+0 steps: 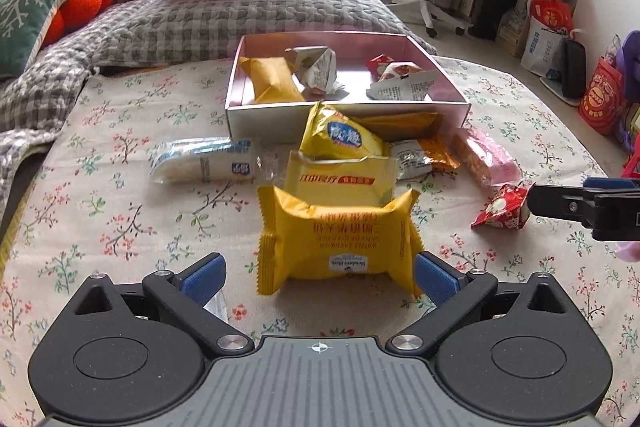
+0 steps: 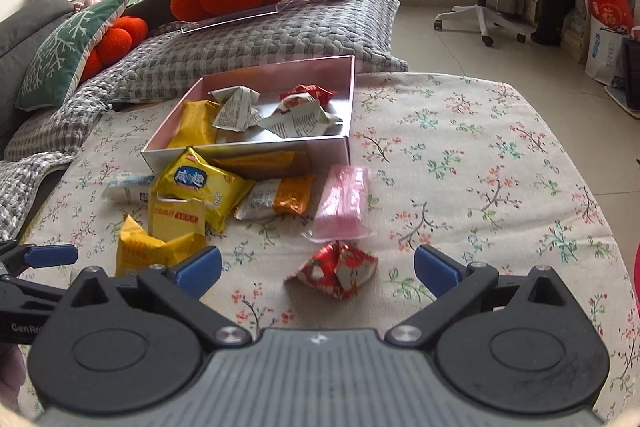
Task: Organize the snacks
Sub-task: 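Grasp the large yellow sandwich pack with the left gripper while the right grasps a red candy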
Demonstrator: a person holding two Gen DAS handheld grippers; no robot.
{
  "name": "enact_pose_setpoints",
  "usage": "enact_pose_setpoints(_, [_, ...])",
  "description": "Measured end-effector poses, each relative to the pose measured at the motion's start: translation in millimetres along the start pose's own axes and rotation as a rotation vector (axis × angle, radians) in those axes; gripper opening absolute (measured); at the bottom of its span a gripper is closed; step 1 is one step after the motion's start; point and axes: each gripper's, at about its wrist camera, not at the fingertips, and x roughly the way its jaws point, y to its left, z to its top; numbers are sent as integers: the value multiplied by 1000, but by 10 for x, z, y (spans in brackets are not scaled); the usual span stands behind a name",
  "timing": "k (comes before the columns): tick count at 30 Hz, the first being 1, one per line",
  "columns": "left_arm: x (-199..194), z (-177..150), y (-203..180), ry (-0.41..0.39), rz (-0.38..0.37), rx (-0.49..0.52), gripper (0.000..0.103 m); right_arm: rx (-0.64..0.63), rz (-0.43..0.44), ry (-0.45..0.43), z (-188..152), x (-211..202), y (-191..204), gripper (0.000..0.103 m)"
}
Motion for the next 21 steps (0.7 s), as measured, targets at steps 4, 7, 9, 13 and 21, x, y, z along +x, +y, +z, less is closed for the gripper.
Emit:
enact_pose_setpoints(4, [58, -76, 9, 20, -1, 1, 101, 27, -9, 18, -127, 59, -85, 103])
enact_pose_setpoints(7, [121, -91, 2, 35, 0, 4, 101, 37, -20, 54, -162, 139, -100, 103])
enact_pose_setpoints(9, [157, -80, -5, 21, -7, 11, 101, 38, -20, 69, -183, 172, -95, 103])
enact_pose_setpoints(13, [256, -59, -43, 13, -19, 40, 101, 17, -18, 88, -215, 215, -62, 103])
enact_pose_setpoints(21, [341, 84, -71, -4, -59, 12, 101, 45, -26, 121, -178, 364, -143, 101])
